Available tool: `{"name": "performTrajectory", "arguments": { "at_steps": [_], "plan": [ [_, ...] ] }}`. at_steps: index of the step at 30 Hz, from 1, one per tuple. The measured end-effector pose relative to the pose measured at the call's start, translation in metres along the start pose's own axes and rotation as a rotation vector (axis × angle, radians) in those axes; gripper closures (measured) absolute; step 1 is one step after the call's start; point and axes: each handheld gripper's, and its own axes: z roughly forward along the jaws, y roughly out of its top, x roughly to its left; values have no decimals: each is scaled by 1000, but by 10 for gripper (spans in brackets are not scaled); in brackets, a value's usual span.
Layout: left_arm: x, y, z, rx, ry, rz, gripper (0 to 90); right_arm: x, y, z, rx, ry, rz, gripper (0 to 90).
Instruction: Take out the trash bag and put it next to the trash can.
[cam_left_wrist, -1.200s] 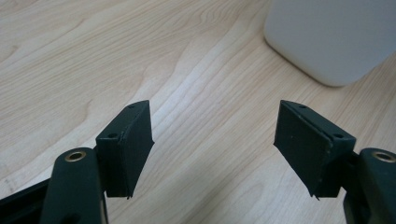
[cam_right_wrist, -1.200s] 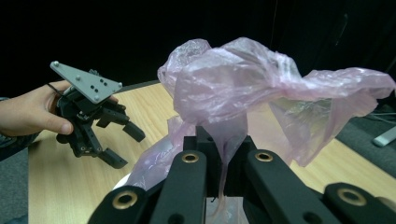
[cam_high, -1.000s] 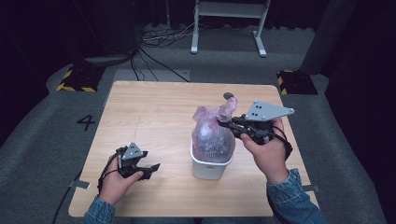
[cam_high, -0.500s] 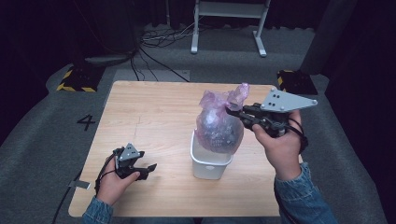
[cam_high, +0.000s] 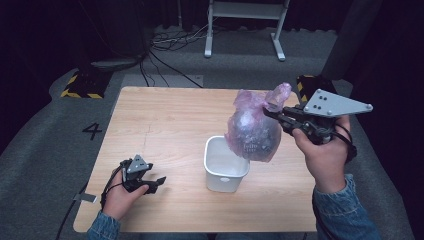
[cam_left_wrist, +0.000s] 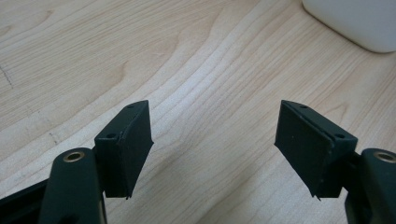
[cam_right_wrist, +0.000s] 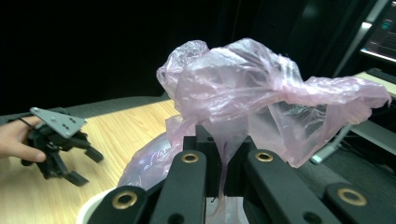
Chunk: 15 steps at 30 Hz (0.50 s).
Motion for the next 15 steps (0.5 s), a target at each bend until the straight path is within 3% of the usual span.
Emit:
{"name": "performTrajectory", "arguments": {
  "at_steps": [6,15],
  "plan": [
    [0,-1,2,8,-1,-3,266,-11,-13,-8,43,-54,-4,885],
    [0,-5,0,16,2,-11,264,-31,-48,-14,111,-112,39,885]
  ]
}}
